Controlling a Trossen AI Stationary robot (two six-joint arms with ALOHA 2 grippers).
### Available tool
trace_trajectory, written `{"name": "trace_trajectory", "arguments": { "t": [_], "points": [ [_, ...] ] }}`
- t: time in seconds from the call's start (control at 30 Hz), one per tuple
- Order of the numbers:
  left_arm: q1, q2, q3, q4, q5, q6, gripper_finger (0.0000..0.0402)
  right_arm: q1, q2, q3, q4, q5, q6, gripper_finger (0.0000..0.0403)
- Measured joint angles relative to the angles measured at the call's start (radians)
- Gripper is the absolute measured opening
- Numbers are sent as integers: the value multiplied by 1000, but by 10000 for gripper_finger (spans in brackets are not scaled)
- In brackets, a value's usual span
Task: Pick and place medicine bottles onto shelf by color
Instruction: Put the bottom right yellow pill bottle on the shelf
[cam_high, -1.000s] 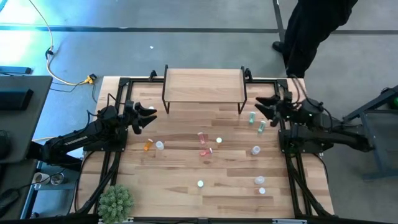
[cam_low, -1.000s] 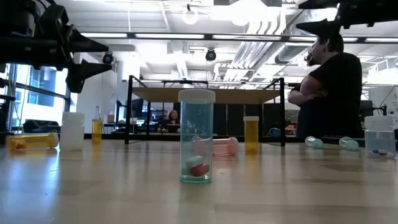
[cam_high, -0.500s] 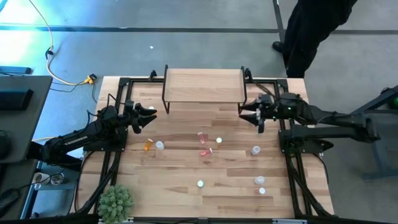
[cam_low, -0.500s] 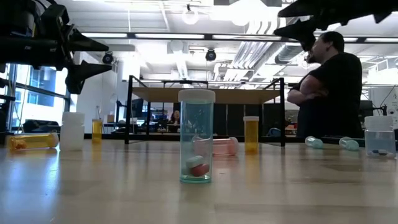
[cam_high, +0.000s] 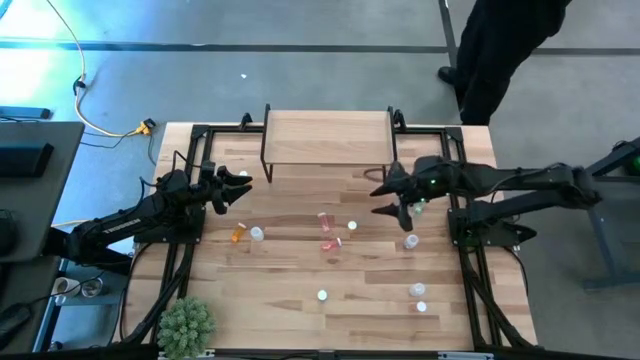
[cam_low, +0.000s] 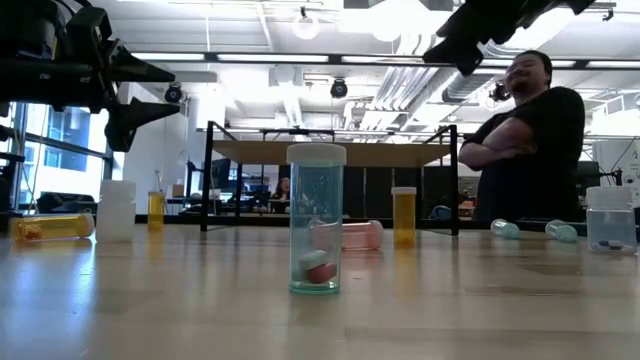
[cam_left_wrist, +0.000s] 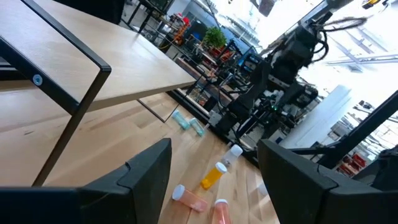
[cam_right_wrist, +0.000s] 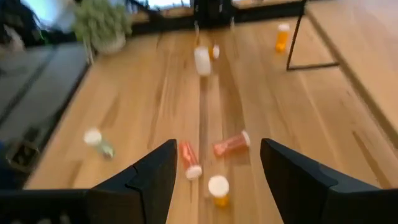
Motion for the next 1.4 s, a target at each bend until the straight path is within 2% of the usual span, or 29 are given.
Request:
{"name": "trace_trajectory", "arguments": {
  "t": [0.1, 0.67, 0.93, 1.4],
  "points": [
    [0, 0, 0, 0, 0, 0, 229, 16, 51, 13, -10, 26, -30, 222],
    [0, 0, 0, -1, 0, 0, 229, 68, 290, 15, -9, 30, -58, 222],
    [0, 0, 0, -1, 2, 0, 229, 68, 406, 16, 80, 38, -60, 222],
    [0, 0, 0, -2, 3, 0, 229, 68, 575, 16, 121, 70, -52, 222]
  ]
}}
